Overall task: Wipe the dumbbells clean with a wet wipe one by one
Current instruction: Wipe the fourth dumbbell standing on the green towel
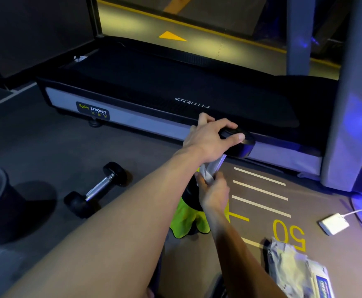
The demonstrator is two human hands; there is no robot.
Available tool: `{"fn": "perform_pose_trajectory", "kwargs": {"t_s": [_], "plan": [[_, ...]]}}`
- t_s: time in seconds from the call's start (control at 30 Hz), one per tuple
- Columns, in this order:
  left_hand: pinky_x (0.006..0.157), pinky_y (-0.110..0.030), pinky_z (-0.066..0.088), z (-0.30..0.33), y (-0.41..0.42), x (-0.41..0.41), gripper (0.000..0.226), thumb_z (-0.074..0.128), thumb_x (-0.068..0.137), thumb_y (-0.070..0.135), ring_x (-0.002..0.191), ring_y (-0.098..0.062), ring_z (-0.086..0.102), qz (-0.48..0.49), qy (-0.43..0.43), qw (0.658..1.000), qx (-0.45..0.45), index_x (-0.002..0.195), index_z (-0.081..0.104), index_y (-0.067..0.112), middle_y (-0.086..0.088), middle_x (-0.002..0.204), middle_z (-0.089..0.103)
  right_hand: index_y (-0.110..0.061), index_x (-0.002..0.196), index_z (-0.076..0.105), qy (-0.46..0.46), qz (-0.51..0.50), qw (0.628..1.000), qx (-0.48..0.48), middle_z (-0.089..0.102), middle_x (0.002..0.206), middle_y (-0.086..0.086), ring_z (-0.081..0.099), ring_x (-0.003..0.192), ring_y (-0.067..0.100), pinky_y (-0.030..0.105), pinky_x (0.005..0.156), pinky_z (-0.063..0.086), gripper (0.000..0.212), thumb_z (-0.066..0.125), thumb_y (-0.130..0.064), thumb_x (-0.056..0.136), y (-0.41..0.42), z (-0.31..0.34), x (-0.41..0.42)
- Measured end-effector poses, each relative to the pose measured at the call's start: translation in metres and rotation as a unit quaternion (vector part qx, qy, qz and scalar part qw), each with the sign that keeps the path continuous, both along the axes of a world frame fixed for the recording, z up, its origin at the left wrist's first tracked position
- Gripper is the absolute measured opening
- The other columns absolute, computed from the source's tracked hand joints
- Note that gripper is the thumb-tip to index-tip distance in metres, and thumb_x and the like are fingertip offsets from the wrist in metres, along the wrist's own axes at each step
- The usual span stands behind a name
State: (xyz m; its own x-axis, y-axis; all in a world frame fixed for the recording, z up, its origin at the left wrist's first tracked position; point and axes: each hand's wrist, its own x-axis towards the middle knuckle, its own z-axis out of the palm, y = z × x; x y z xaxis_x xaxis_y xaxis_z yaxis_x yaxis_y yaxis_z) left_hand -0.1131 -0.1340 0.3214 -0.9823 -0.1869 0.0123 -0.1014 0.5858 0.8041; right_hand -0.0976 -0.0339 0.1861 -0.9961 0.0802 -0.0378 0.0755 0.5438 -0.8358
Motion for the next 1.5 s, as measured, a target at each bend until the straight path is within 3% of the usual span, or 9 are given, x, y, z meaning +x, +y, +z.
{"fn": "perform_pose_trajectory", "kwargs": {"t_s": [0.2, 0.37, 0.47, 0.67, 0.87, 0.97, 1.07, 1.3, 1.5], "plan": [[0.103, -0.043, 0.049, 0.0, -0.001, 0.001, 0.038, 0.062, 0.089, 0.067, 0.124, -0.023, 0.047, -0.002, -0.003, 1.0, 0.001, 0.124, 0.06, 0.052, 0.008, 0.13, 0.034, -0.015, 0.101, 0.057, -0.052, -0.021, 0.998, 0.007, 0.073, 0.102, 0.012, 0.068, 0.101, 0.037, 0.041, 0.083, 0.052, 0.039, 0.074, -0.047, 0.086, -0.014, 0.003, -0.009], [0.101, -0.042, 0.049, 0.001, -0.004, 0.003, 0.038, 0.061, 0.09, 0.067, 0.126, -0.021, 0.045, -0.008, -0.005, 1.0, -0.001, 0.126, 0.059, 0.053, 0.009, 0.131, 0.034, -0.019, 0.072, 0.053, -0.06, 0.062, 0.995, 0.049, 0.055, 0.073, 0.0, 0.054, 0.075, 0.026, 0.036, 0.061, 0.043, 0.059, 0.083, -0.069, 0.064, 0.01, 0.013, -0.023], [0.099, -0.04, 0.048, 0.002, -0.003, 0.003, 0.038, 0.06, 0.091, 0.066, 0.125, -0.021, 0.044, -0.008, -0.005, 1.0, 0.0, 0.126, 0.058, 0.053, 0.009, 0.131, 0.034, -0.027, 0.093, 0.054, 0.024, 0.06, 0.988, 0.139, 0.058, 0.097, -0.002, 0.057, 0.096, 0.025, 0.043, 0.079, 0.052, 0.07, 0.077, -0.081, 0.055, 0.02, 0.016, -0.018], [0.103, -0.044, 0.049, 0.0, -0.002, 0.002, 0.038, 0.061, 0.091, 0.067, 0.127, -0.022, 0.046, -0.01, -0.004, 1.0, -0.001, 0.126, 0.058, 0.053, 0.008, 0.133, 0.034, -0.034, 0.097, 0.057, -0.019, 0.09, 0.981, 0.172, 0.066, 0.09, -0.009, 0.06, 0.083, 0.019, 0.033, 0.068, 0.044, 0.057, 0.084, -0.07, 0.061, 0.032, 0.03, -0.011], [0.105, -0.043, 0.048, -0.002, -0.002, 0.001, 0.038, 0.062, 0.089, 0.068, 0.127, -0.021, 0.047, -0.004, 0.002, 1.0, 0.002, 0.124, 0.06, 0.053, 0.009, 0.132, 0.034, -0.028, 0.103, 0.071, -0.042, 0.16, 0.984, 0.071, 0.069, 0.07, -0.01, 0.067, 0.054, 0.009, 0.016, 0.049, 0.046, 0.029, 0.081, -0.016, 0.079, 0.056, 0.025, -0.01], [0.103, -0.043, 0.048, -0.001, -0.001, 0.001, 0.039, 0.061, 0.09, 0.067, 0.126, -0.021, 0.047, -0.008, -0.003, 1.0, 0.002, 0.126, 0.059, 0.052, 0.009, 0.132, 0.034, -0.026, 0.089, 0.073, -0.031, 0.172, 0.982, 0.067, 0.071, 0.066, -0.003, 0.068, 0.058, 0.013, 0.025, 0.057, 0.049, 0.007, 0.076, -0.022, 0.084, 0.064, 0.026, -0.012], [0.103, -0.043, 0.048, -0.001, -0.001, 0.002, 0.04, 0.061, 0.091, 0.067, 0.126, -0.022, 0.046, -0.01, -0.004, 1.0, 0.003, 0.127, 0.059, 0.052, 0.009, 0.132, 0.034, -0.02, 0.07, 0.069, -0.017, 0.157, 0.985, 0.063, 0.056, 0.057, -0.003, 0.048, 0.058, 0.016, 0.026, 0.054, 0.038, 0.022, 0.072, -0.031, 0.089, 0.07, 0.021, -0.018], [0.106, -0.045, 0.048, -0.003, 0.0, -0.001, 0.04, 0.062, 0.089, 0.068, 0.126, -0.023, 0.047, -0.008, -0.001, 1.0, 0.002, 0.126, 0.06, 0.053, 0.008, 0.132, 0.034, -0.024, 0.094, 0.065, -0.056, -0.007, 0.998, -0.022, 0.066, 0.087, -0.001, 0.062, 0.082, 0.021, 0.029, 0.071, 0.044, 0.028, 0.085, -0.034, 0.077, 0.056, 0.023, -0.023], [0.105, -0.044, 0.048, -0.001, 0.001, 0.0, 0.039, 0.061, 0.09, 0.067, 0.127, -0.023, 0.045, -0.008, -0.003, 1.0, 0.003, 0.126, 0.06, 0.052, 0.008, 0.133, 0.033, -0.025, 0.09, 0.06, -0.083, -0.092, 0.97, -0.209, 0.075, 0.086, -0.001, 0.075, 0.073, 0.014, 0.047, 0.083, 0.062, 0.035, 0.086, -0.028, 0.066, 0.034, 0.015, -0.019]]}}
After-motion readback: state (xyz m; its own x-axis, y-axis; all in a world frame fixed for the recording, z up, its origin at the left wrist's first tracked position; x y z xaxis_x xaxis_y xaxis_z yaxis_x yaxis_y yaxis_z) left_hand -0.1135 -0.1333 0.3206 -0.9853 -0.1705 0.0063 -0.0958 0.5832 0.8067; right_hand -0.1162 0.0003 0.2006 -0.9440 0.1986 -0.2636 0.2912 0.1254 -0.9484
